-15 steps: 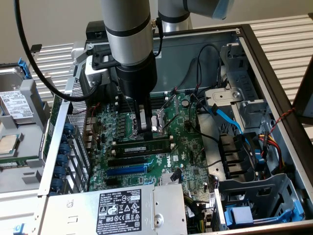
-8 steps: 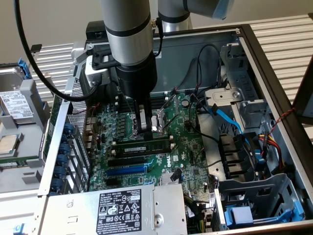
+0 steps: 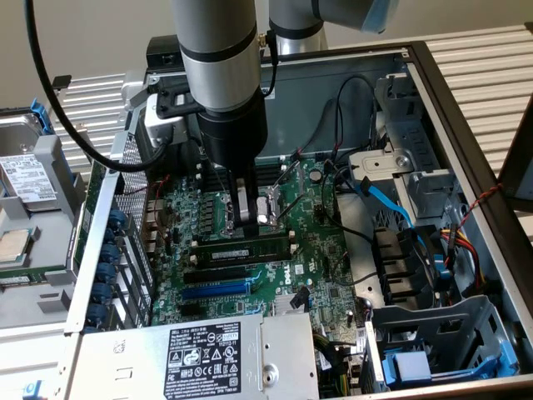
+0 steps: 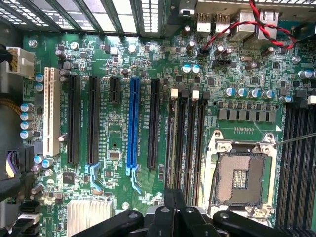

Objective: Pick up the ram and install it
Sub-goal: 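Press down the ram until it locks into place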

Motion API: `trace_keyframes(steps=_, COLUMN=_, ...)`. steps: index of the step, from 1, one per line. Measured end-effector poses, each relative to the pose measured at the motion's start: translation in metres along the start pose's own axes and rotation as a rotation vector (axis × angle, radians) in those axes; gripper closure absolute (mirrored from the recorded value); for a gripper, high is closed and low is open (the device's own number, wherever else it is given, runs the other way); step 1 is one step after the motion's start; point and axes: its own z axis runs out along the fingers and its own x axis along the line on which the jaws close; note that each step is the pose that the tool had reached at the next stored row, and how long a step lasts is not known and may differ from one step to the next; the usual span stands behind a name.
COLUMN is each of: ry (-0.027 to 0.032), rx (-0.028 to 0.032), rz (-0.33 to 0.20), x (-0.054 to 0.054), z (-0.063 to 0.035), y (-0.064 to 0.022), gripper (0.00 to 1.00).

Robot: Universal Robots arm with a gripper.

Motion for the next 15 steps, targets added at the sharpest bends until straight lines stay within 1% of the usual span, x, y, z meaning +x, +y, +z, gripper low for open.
trace_keyframes(steps=1, ry=0.0, rx=-0.0011, rz=0.001, x=0.0, z=0.0, y=0.0, gripper=0.89)
trace_keyframes(steps=2, ry=-0.0002, rx=-0.0048, rz=0.003, x=-0.0001, z=0.0002, y=-0.0001, gripper=0.89)
trace_keyframes(steps=3, ry=0.0, rx=-0.0111, rz=0.005, x=0.0, z=0.0001, y=-0.0001, gripper=0.89)
trace_keyframes(steps=4, ry=0.0, rx=-0.0194, rz=0.007, x=0.0, z=0.0001, y=-0.0001, gripper=0.89)
trace_keyframes(steps=6, ry=-0.0007, rx=-0.0422, rz=0.011, x=0.0, z=0.0004, y=0.0, gripper=0.89)
trace_keyframes(steps=7, ry=-0.0012, rx=-0.0521, rz=0.014, x=0.0, z=0.0006, y=0.0, gripper=0.89)
trace_keyframes(steps=8, ry=-0.0024, rx=-0.0587, rz=0.016, x=0.0, z=0.0009, y=0.0, gripper=0.89)
trace_keyframes(steps=9, ry=-0.0035, rx=-0.0621, rz=0.02, x=0.0, z=0.001, y=0.0, gripper=0.89)
trace_keyframes(steps=11, ry=-0.0054, rx=-0.0665, rz=0.028, x=-0.0003, z=0.0016, y=0.0001, gripper=0.89)
trace_keyframes(steps=14, ry=-0.0106, rx=-0.0687, rz=0.036, x=-0.001, z=0.0032, y=-0.0005, gripper=0.89)
trace_keyframes(steps=15, ry=-0.0112, rx=-0.069, rz=0.038, x=-0.0014, z=0.0041, y=-0.0013, gripper=0.89)
